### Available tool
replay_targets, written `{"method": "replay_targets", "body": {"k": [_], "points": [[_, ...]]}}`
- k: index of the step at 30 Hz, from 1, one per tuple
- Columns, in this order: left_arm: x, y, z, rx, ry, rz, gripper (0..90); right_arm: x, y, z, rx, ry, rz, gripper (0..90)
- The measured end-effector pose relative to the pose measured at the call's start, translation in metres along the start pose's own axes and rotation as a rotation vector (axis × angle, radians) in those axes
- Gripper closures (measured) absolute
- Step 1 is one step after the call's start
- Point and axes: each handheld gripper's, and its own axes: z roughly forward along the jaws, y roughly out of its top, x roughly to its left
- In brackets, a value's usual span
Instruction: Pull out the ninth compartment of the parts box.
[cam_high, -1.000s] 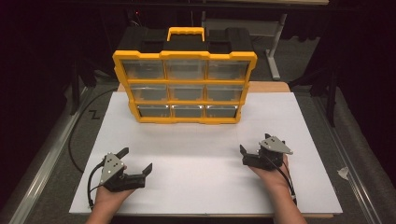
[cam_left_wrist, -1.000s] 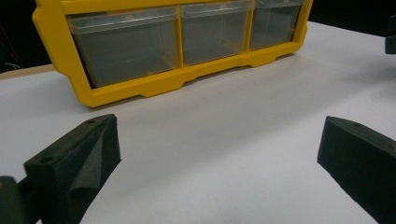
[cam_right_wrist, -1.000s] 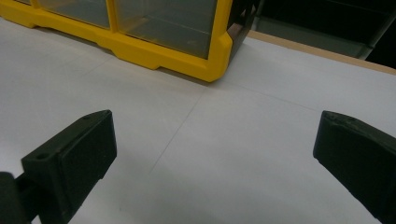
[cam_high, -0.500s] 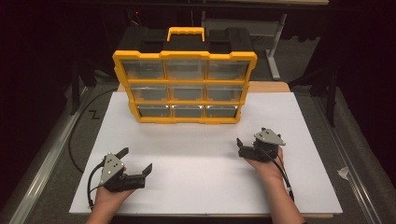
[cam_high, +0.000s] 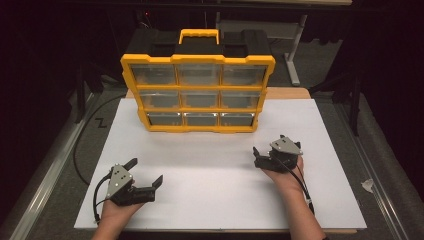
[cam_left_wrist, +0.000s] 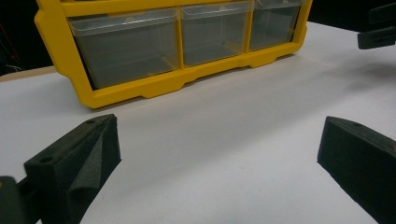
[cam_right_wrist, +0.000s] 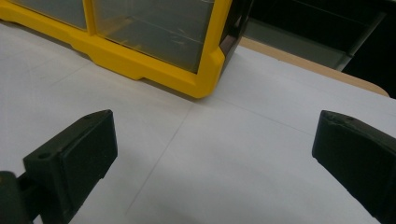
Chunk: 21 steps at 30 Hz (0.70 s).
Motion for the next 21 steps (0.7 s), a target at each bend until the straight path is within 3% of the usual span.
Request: {"method": "replay_targets", "body": {"k": [6, 21], "points": [[-0.001, 0.000, 0.001, 0.001, -0.004, 0.010, 0.1, 0.000, -0.001, -0.006, 0.013, -0.011, -0.035, 1.3], [0.000, 0.000, -0.001, -0.004, 0.005, 0.001, 0.1, 0.010, -0.009, -0.014, 0.065, -0.041, -0.197, 1.1]]}}
